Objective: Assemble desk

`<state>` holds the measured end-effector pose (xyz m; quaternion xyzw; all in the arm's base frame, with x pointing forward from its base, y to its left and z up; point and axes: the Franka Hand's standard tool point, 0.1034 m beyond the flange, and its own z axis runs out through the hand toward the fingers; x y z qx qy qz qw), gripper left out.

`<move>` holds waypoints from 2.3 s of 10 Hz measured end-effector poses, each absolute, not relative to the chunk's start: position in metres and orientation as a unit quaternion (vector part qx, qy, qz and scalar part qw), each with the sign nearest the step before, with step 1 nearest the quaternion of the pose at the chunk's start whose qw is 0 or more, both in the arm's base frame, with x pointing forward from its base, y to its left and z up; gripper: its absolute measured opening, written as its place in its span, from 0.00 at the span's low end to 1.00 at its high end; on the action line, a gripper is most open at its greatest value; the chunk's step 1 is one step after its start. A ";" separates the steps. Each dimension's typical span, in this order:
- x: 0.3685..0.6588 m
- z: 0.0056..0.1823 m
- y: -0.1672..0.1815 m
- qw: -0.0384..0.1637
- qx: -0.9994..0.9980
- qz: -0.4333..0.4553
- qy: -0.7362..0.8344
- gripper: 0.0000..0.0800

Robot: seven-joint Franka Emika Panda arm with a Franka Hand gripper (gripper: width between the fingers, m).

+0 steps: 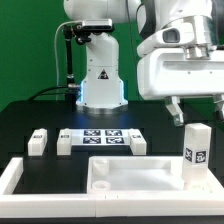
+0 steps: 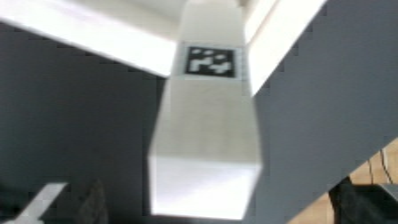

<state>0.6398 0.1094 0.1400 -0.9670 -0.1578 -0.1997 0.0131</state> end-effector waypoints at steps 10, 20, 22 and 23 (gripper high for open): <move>0.646 0.121 0.102 0.025 -0.991 0.004 -0.131 0.79; 0.650 0.119 0.102 0.046 -0.956 -0.015 0.289 0.36; 0.650 0.119 0.100 0.064 -0.914 -0.006 0.401 0.36; 0.650 0.119 0.100 0.066 -0.879 0.000 0.472 0.36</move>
Offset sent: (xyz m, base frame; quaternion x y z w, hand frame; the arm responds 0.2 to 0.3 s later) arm 0.0108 -0.0202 -0.0107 0.0076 -0.1912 0.0037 0.9815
